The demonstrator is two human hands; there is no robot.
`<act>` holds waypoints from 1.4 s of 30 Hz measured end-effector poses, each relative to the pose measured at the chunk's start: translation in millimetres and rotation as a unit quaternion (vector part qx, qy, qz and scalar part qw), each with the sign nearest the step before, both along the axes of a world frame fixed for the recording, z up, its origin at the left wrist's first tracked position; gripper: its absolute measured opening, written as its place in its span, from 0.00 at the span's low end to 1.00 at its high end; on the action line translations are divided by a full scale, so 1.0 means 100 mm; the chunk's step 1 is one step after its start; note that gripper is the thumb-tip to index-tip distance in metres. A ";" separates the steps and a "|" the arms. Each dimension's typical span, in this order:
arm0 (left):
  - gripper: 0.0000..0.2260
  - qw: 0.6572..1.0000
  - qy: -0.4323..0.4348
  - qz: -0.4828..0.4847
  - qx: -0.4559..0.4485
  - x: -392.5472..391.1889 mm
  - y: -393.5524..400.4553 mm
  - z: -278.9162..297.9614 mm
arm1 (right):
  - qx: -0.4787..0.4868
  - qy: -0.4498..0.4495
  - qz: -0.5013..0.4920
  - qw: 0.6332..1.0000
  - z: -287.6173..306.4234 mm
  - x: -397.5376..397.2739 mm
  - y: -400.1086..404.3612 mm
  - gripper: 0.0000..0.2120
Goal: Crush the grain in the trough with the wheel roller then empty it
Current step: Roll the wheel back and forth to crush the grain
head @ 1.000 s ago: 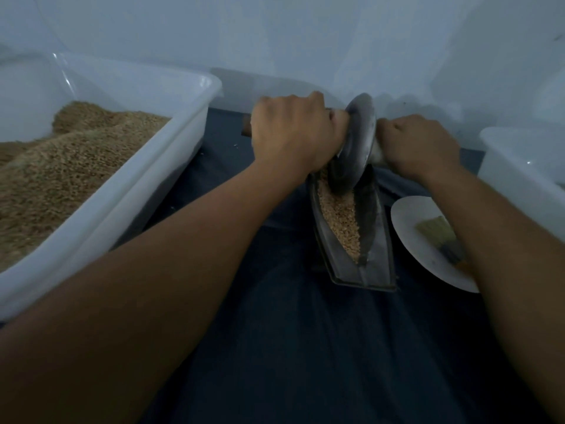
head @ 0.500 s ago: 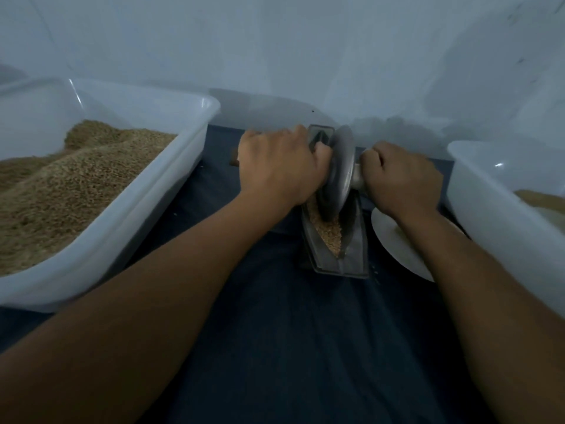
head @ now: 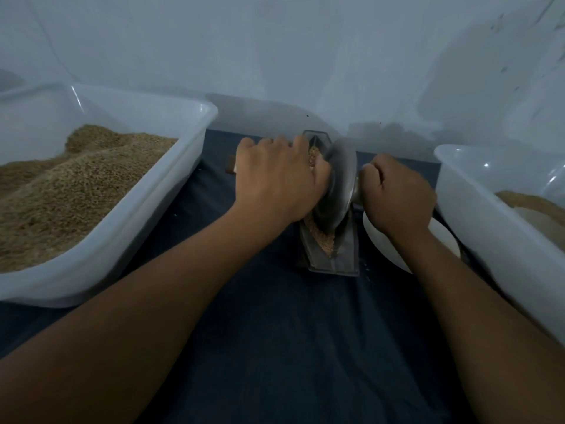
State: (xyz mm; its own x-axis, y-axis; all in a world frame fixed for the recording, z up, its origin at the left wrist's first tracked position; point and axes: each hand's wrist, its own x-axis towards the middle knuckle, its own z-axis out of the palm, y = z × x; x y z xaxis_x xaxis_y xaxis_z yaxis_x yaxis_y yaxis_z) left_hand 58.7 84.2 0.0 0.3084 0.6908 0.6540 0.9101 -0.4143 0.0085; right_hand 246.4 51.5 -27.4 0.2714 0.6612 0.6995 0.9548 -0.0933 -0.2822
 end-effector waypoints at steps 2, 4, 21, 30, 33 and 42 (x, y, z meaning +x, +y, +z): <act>0.17 1.000 0.001 -0.001 -0.002 -0.02 -0.02 0.00 | 0.006 -0.002 0.001 1.000 0.00 -0.01 -0.02 0.16; 0.18 1.000 -0.001 0.000 -0.002 -0.03 -0.05 0.00 | 0.017 -0.007 -0.002 1.000 0.00 -0.02 -0.04 0.16; 0.23 0.997 0.012 -0.013 -0.069 -0.20 -0.16 -0.03 | 0.096 -0.052 0.026 0.994 0.12 -0.17 -0.20 0.12; 0.25 0.998 0.043 -0.033 -0.019 -0.20 -0.17 0.02 | 0.023 -0.040 -0.010 0.999 0.09 -0.12 -0.20 0.19; 0.24 0.998 0.048 -0.035 -0.008 -0.22 -0.16 0.01 | -0.005 -0.059 -0.020 0.998 0.08 -0.08 -0.18 0.27; 0.23 0.998 0.026 -0.035 0.046 -0.25 -0.20 0.00 | 0.029 -0.060 -0.005 0.998 0.14 -0.09 -0.16 0.26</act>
State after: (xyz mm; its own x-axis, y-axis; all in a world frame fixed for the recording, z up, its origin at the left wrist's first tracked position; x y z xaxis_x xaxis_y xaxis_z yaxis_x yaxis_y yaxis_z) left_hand 33.7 64.6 -0.1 0.3880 0.6037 0.6964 0.8774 -0.4732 -0.0786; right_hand 237.5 35.5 -13.9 0.1907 0.6164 0.7640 0.9810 -0.0907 -0.1716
